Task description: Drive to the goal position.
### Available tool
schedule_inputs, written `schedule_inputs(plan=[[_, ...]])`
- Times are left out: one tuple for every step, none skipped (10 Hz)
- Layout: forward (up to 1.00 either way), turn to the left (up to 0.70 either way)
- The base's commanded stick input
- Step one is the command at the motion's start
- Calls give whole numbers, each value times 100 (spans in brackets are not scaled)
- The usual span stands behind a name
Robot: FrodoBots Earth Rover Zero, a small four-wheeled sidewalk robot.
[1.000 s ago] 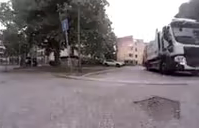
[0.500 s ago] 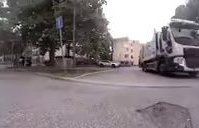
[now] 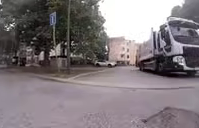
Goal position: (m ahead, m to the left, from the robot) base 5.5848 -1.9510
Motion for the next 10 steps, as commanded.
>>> schedule_inputs(plan=[[60, -15], [60, -15], [60, -15], [60, -15], [60, -15], [60, -15], [60, -15], [60, -15], [60, -15], [60, -15]])
